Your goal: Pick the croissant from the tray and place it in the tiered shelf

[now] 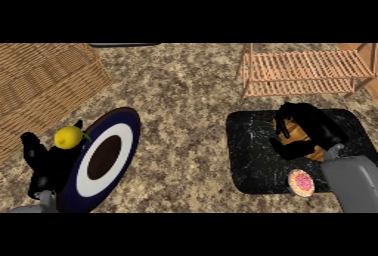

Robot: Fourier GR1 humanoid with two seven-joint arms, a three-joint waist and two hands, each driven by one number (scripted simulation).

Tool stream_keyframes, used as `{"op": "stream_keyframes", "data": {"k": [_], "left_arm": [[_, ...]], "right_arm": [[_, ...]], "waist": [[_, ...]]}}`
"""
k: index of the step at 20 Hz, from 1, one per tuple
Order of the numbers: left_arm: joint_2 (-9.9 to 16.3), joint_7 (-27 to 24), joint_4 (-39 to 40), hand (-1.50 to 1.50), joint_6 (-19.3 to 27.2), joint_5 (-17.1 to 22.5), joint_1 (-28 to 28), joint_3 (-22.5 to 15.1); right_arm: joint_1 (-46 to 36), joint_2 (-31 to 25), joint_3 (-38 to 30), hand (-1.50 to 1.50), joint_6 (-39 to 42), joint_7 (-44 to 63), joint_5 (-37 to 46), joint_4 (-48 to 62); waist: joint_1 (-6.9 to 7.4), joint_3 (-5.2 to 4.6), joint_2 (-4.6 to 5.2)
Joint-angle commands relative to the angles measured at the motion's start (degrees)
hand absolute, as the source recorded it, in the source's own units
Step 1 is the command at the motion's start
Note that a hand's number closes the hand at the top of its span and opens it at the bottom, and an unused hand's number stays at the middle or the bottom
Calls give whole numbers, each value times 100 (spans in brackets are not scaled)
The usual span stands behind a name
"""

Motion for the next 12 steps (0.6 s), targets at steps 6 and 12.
{"op": "stream_keyframes", "data": {"k": [6, 12], "left_arm": [[-127, -106, 277, 0, -33, -47, 127, -30], [-297, 40, 288, 0, 133, -186, -22, -166]], "right_arm": [[41, 188, -853, 150, 192, 2264, -612, -3386], [-1375, -154, -1618, 150, 1066, 4457, -1437, -4301]], "waist": [[-57, -27, 59], [148, -31, 107]]}}
